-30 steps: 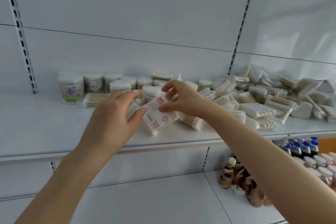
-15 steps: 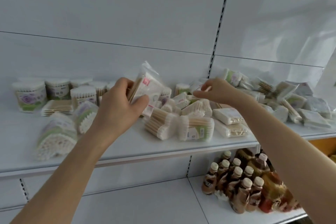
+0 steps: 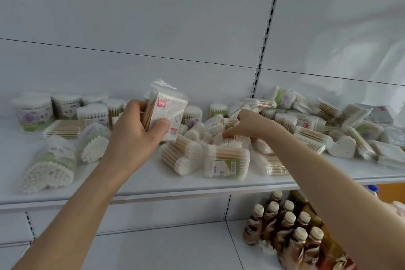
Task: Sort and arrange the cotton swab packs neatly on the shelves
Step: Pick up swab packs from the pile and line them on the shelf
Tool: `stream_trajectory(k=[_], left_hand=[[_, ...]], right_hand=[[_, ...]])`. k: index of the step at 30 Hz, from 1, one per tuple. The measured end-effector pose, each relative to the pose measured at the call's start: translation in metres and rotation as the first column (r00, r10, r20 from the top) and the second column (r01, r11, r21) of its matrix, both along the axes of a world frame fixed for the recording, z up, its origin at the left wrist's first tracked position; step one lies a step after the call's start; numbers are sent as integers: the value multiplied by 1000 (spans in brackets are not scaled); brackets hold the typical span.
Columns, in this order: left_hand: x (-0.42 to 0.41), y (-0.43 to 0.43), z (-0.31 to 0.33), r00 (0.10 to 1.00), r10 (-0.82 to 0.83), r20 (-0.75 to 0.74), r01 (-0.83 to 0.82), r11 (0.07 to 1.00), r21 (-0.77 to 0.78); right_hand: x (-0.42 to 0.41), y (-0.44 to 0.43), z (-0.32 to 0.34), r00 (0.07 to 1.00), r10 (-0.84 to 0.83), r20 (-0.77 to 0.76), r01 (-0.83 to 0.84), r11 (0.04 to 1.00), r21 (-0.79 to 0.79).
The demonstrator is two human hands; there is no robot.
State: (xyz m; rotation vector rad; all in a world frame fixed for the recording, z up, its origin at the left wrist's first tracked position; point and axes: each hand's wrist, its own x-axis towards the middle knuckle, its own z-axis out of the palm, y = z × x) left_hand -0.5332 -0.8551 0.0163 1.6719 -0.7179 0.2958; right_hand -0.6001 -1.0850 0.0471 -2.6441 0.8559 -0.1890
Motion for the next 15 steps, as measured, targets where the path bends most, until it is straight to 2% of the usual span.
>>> stream_trajectory(k=[3,8,13,15], left_hand=[[-1,-1,0,1000,-9,-12,9,1000,-3],[0,-1,-2,999,-34,-14,34,999,-20],[3,-4,-1,998,-60,0,60,998,-12],[4,-5,0,997,-78,-3,78,997,-3]], right_hand=[[-1,-2,-2,1000,2,13,-2,1000,-30],[-1,7,-1,997,-3,-80,-11,985,-174],[-3,24,8,989,-70,-130,6,901,-434],[-7,29,10,988,-68,-138,9,919,-395]])
